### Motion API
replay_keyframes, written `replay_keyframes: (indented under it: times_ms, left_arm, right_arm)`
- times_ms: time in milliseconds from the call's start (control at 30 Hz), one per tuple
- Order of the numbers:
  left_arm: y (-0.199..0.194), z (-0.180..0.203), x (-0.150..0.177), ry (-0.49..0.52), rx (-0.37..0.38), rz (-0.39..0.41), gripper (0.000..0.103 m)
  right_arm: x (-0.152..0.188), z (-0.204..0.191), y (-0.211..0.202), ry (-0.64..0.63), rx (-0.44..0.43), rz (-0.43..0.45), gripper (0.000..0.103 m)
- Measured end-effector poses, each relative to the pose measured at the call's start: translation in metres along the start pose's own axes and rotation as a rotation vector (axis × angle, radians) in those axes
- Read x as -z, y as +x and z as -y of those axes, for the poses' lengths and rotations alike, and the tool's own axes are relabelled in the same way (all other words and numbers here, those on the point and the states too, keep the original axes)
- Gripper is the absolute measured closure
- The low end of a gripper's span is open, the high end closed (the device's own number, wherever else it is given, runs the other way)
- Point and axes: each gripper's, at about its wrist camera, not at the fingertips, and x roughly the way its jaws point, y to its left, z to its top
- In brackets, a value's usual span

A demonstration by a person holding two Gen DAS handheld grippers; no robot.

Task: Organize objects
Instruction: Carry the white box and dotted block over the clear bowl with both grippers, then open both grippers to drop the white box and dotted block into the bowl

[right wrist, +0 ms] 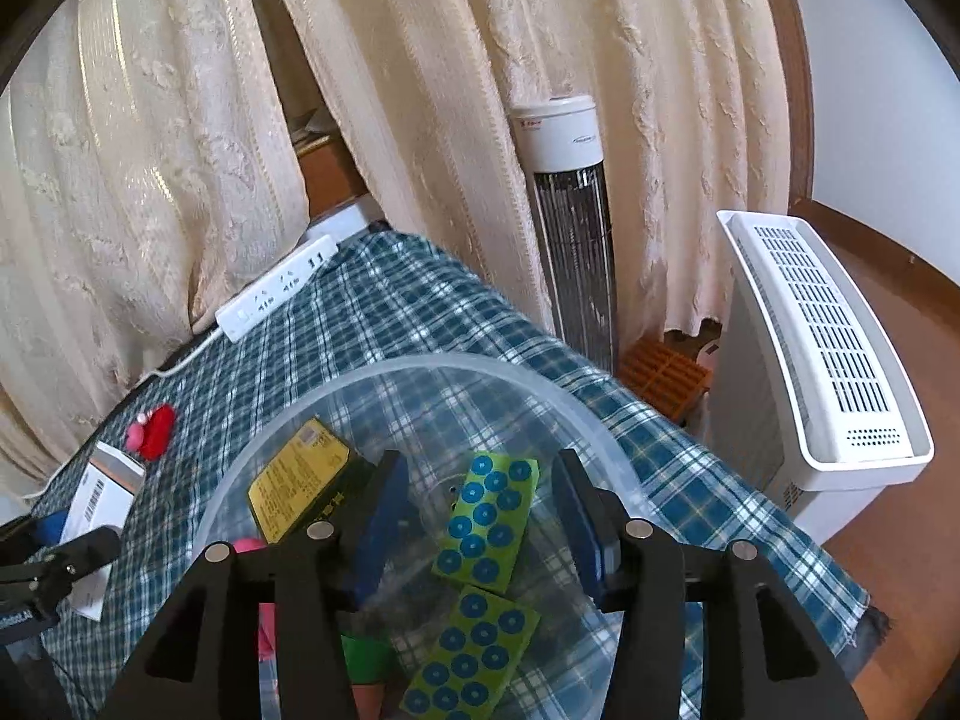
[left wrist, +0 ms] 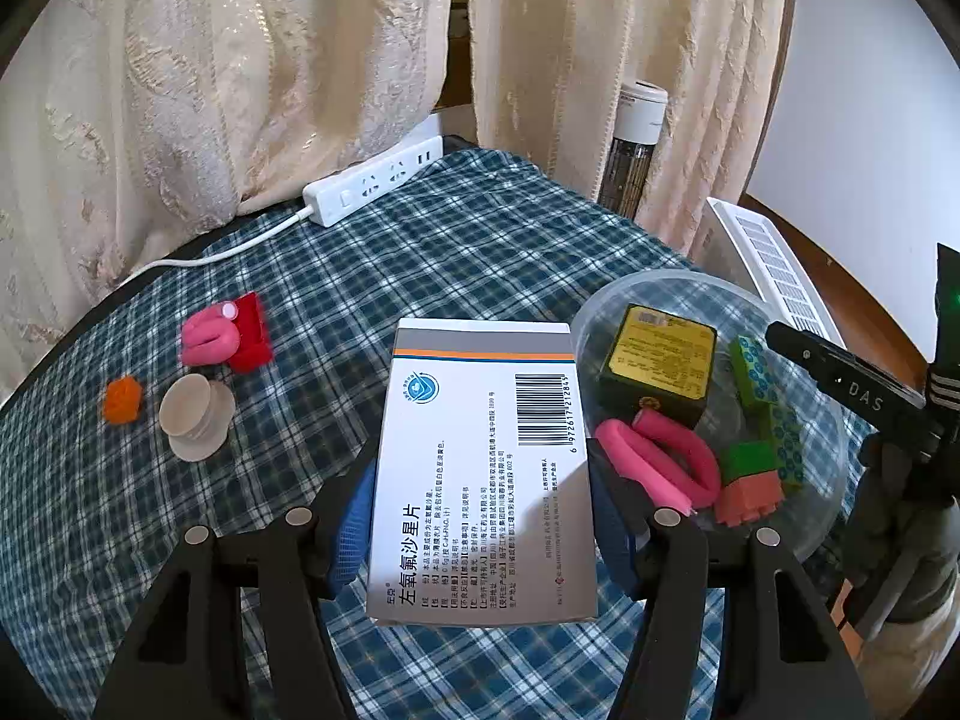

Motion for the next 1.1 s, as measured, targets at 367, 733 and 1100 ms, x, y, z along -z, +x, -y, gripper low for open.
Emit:
replay_keyframes:
  times_ms: [367,733,1100]
  left_arm:
    - [0.003,0.028,-0.007,0.058,0.042,0.008,0.039]
    - [0.007,0.082,-0.023,0.126,0.212,-0.002,0.039]
    - [0.019,0.131,-0.034,0.188,0.311,-0.021,0.039]
  right_arm:
    - [0.003,0.011,-0.023,0.028,0.000,0.060,0.050]
    - [0.007,0.030,-0.038,0.064,0.006,0.090,0.050]
    - [0.011,0.055,-0.042,0.114,0.023,0.097,0.050]
